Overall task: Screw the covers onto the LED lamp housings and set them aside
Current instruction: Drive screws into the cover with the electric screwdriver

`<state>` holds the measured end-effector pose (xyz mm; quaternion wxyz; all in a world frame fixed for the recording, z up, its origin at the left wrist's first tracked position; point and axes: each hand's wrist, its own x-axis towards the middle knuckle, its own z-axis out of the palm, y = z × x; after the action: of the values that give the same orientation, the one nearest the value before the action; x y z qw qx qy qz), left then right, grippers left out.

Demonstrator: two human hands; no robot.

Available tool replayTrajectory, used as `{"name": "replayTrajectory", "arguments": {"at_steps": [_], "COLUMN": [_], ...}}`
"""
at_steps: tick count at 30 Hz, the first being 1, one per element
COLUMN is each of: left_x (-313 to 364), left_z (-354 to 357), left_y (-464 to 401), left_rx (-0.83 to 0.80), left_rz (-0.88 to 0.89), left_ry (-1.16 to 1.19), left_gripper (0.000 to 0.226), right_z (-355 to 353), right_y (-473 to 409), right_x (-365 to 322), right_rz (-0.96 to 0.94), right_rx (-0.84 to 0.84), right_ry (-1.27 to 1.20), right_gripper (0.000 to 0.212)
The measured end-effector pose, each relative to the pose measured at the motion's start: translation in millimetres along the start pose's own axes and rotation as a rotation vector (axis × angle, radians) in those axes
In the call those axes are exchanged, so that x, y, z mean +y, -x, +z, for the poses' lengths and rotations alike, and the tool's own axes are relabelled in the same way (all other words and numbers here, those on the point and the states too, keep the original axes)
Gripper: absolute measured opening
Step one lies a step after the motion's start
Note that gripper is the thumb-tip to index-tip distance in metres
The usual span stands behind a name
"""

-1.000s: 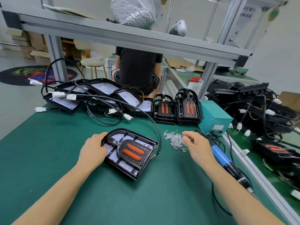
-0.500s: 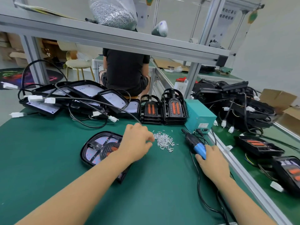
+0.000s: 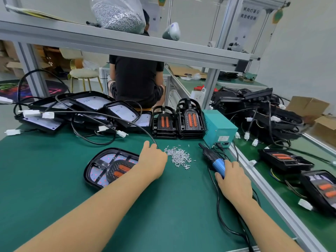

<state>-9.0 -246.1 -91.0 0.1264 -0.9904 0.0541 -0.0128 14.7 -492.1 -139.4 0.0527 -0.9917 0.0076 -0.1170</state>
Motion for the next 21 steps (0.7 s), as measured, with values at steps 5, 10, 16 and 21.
{"name": "replayTrajectory", "arguments": {"at_steps": [5, 10, 16, 21], "left_x": [9.1, 8.9, 6.6, -27.5], "left_z": [-0.7, -0.3, -10.6, -21.7], "left_y": [1.5, 4.1, 9.8, 35.7], "left_rx": [0.061, 0.077, 0.194, 0.293], "left_rz": [0.020, 0.056, -0.004, -0.160], "left_ry": [-0.040, -0.051, 0.328, 1.166], "left_gripper": [0.033, 0.032, 0.013, 0.016], "right_z": [0.6, 0.3, -14.3, -27.7], "right_y": [-1.2, -1.3, -15.6, -33.8], "right_x": [1.2, 0.9, 2.0, 6.4], "right_rz": [-0.007, -0.005, 0.042, 0.104], "right_rx": [0.010, 0.000, -0.201, -0.325], "right_ry": [-0.002, 0.010, -0.075, -0.264], "right_gripper": [0.046, 0.047, 0.050, 0.040]}}
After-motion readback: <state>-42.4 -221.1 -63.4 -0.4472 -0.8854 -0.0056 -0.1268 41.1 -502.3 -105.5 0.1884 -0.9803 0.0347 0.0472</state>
